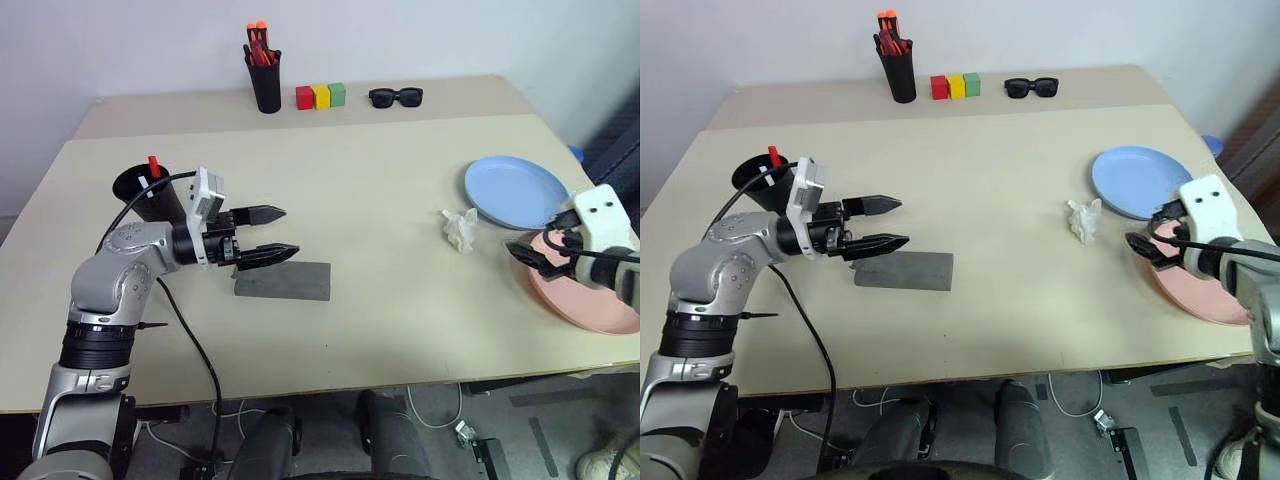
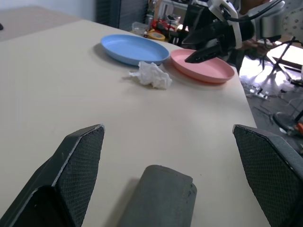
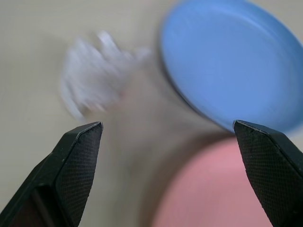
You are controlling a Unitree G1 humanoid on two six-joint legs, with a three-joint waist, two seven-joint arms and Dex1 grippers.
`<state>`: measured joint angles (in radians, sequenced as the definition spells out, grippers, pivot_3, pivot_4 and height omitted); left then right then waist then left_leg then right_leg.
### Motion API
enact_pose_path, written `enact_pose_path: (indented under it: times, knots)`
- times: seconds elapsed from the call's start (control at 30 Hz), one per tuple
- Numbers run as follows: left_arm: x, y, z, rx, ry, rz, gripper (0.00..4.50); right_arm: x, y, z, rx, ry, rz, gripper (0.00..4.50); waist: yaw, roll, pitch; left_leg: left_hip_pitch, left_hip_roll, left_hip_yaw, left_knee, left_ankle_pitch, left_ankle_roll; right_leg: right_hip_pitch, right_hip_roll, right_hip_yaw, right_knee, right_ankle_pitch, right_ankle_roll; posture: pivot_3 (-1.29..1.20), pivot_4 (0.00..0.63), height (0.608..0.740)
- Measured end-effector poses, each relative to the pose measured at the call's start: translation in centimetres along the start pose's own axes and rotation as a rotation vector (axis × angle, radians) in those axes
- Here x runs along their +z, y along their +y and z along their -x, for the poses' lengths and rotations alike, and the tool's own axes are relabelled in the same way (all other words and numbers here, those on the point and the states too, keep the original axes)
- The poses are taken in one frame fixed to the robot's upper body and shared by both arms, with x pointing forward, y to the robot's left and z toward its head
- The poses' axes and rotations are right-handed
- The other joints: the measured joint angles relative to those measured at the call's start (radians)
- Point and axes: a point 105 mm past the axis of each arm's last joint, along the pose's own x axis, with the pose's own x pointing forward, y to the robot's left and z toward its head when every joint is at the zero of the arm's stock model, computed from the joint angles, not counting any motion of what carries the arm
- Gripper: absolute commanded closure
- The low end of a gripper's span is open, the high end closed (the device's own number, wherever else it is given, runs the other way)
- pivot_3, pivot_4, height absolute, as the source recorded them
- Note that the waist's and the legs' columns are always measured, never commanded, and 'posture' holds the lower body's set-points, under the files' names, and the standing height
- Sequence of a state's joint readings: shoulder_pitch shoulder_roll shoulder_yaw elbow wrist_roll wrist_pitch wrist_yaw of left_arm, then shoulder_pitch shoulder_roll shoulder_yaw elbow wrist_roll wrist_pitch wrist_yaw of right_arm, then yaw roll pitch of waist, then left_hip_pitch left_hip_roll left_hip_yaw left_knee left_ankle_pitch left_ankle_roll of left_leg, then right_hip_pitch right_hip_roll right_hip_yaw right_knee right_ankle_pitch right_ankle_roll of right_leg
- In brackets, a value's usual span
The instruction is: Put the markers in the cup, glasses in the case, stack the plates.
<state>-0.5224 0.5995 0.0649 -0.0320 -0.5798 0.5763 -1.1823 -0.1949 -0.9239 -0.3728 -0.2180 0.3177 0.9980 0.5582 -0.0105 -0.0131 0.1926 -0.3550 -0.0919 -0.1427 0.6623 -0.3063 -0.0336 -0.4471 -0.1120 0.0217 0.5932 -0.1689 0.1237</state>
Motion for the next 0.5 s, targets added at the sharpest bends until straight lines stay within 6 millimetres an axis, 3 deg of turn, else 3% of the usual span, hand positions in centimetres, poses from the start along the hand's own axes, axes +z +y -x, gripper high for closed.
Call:
enact_pose_path:
  times: [0.23, 0.37, 0.5]
  knots:
    - [-0.1, 0.2, 0.1, -0.004, -0.008, -0.005, 0.04, -4.3, 1.5, -0.1, 0.028, 0.180, -0.038, 0.00, 0.000, 0.000, 0.000, 0.000, 0.000, 0.000, 0.001, 0.000, 0.000, 0.001, 0.000, 0.000, 0.000, 0.000, 0.001, 0.00, 0.150, 0.740]
    - [0.0, 0.2, 0.1, -0.001, -0.013, -0.017, 0.00, -5.3, 1.2, -0.3, 0.000, 0.224, 0.002, 1.28, 0.001, 0.000, 0.000, 0.000, 0.000, 0.000, 0.001, 0.000, 0.000, 0.002, 0.000, 0.000, -0.001, 0.001, 0.001, 0.00, 0.150, 0.740]
    - [0.0, 0.3, 0.1, 0.013, -0.014, -0.021, 0.00, -5.5, 0.5, -0.7, -0.029, 0.239, -0.016, 3.48, 0.001, 0.000, 0.000, 0.000, 0.000, 0.000, 0.002, 0.000, 0.000, 0.002, 0.000, 0.000, -0.001, 0.001, 0.002, 0.00, 0.150, 0.740]
